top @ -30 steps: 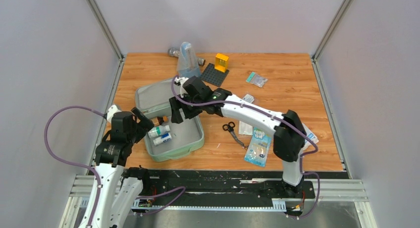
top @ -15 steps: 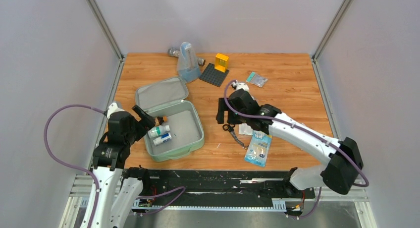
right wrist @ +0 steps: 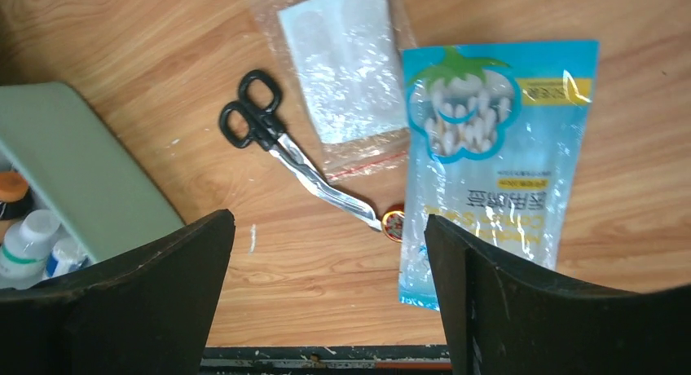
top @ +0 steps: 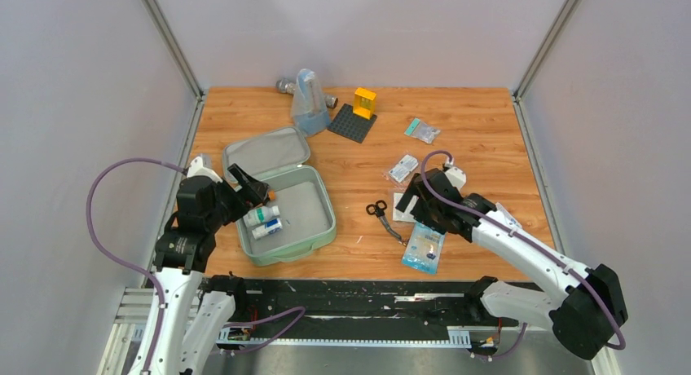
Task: Organize the medicine kit
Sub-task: Adjust the medical item at the center of the board.
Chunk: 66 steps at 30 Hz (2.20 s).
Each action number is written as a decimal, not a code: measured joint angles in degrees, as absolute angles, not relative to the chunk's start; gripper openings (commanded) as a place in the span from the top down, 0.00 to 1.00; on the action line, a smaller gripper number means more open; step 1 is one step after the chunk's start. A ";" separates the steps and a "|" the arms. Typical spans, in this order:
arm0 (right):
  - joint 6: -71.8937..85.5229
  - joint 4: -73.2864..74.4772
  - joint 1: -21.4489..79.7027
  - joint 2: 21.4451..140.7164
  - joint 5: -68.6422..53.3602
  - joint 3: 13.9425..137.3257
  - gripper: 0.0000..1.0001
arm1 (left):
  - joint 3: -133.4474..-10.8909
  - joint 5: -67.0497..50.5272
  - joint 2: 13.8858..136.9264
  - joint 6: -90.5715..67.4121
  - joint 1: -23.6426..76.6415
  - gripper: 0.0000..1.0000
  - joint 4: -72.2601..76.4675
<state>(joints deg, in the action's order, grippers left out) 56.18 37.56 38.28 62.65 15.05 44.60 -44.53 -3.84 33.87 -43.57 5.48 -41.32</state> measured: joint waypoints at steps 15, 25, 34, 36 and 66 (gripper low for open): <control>71.96 47.99 37.80 62.81 17.78 41.93 0.23 | -44.53 -6.74 35.03 -42.68 5.48 0.00 -39.88; 72.90 47.99 37.47 66.02 17.72 40.99 0.25 | -44.51 -7.49 34.98 -42.48 5.48 0.00 -39.48; 65.45 46.35 35.09 75.46 16.86 41.91 0.35 | -43.79 -7.53 34.96 -42.50 5.48 0.00 -39.13; 63.55 45.98 35.00 77.89 16.86 42.65 0.38 | -43.48 -7.60 34.96 -42.50 5.48 0.00 -39.16; 43.16 39.11 32.62 74.87 5.63 45.93 0.39 | -42.72 -7.68 35.14 -42.52 5.48 0.00 -38.61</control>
